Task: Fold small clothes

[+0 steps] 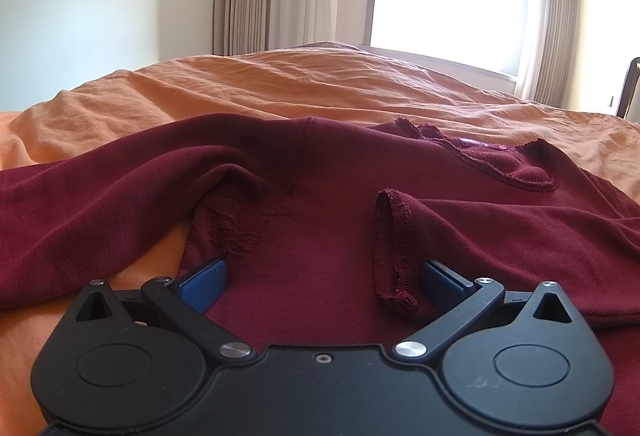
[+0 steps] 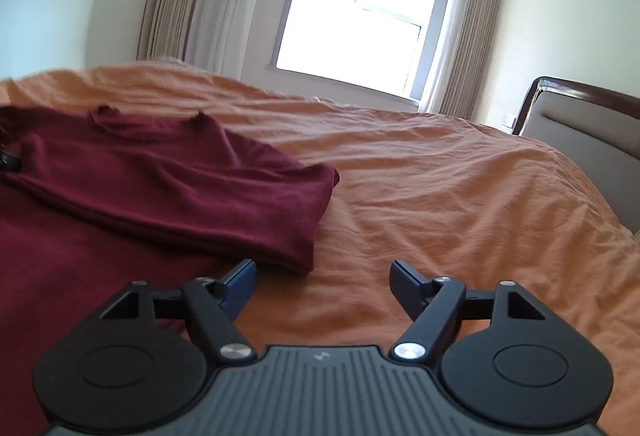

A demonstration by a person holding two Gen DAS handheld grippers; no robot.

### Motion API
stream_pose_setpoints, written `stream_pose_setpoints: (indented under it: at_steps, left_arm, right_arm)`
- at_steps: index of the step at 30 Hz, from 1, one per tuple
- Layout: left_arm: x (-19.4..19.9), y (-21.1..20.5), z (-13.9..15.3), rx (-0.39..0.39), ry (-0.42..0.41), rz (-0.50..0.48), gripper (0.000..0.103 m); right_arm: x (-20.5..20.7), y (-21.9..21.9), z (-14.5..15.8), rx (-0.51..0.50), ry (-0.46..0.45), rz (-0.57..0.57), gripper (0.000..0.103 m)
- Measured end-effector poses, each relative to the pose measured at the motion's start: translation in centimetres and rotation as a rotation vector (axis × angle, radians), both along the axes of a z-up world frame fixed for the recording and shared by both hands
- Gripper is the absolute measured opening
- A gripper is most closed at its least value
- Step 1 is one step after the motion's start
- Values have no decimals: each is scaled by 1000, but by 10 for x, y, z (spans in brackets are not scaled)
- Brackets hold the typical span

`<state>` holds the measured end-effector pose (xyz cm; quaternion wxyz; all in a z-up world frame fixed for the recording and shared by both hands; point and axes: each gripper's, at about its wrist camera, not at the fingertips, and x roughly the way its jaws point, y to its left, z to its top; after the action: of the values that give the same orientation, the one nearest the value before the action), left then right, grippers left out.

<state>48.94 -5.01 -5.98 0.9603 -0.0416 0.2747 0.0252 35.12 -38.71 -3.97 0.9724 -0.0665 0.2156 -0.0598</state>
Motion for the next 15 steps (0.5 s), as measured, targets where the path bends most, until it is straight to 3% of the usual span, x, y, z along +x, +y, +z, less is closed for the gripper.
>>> stream_pose_setpoints:
  at_steps: [2,7,11,15]
  left_arm:
    - [1,6,6,-34,17,-10,103]
    - [-10,34,33,-179,84,-23,103]
    - [-50,58,51,-191,87,-19,103]
    - [-104,91,58,-177,59,43,103]
  right_arm:
    - [-17,5,9,8,-23,26,99]
    - [-54,30,25,69,-72,159,103]
    - [-69,57,26,149,-100,334,103]
    - [-68,84,16,92,-124,429,103]
